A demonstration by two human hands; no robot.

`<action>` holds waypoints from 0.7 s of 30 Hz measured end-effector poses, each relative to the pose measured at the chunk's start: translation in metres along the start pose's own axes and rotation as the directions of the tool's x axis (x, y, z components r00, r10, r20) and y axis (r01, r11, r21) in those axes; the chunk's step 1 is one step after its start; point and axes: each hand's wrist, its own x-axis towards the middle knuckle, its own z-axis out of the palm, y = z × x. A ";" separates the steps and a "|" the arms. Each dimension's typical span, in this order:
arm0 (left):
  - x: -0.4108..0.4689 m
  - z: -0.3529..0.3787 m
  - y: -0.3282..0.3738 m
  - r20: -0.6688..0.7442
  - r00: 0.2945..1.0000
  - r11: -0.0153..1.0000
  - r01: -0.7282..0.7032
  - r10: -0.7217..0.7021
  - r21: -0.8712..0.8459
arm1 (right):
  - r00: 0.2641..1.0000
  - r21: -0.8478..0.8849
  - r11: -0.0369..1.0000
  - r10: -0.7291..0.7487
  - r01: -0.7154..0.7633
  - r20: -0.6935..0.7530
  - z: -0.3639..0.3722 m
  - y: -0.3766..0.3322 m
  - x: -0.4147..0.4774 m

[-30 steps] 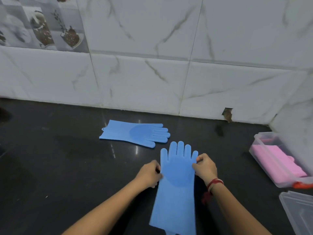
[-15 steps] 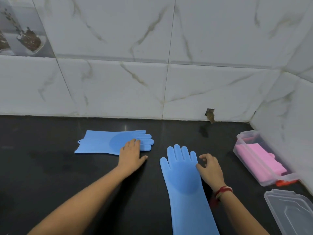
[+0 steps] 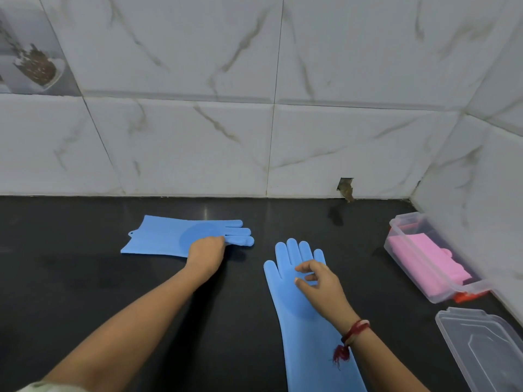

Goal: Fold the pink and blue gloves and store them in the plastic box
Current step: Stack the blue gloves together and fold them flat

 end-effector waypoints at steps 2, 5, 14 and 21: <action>-0.011 -0.009 0.002 -0.052 0.998 0.996 -0.031 0.027 -0.081 | 1.000 0.008 1.000 -0.007 0.007 0.012 0.002 -0.003 -0.002; -0.039 -0.039 0.011 -0.158 0.984 0.962 -0.115 0.077 -0.249 | 0.999 0.041 0.999 -0.020 0.019 0.032 0.004 -0.008 -0.007; -0.107 -0.161 0.033 -0.060 0.955 0.237 -0.133 0.291 -0.962 | 0.888 0.532 0.827 -0.370 0.180 0.275 -0.025 -0.045 -0.027; -0.066 -0.115 0.075 0.423 0.885 -0.167 0.455 0.194 -0.875 | 0.975 0.765 0.629 -0.050 -0.139 0.218 -0.050 -0.034 -0.012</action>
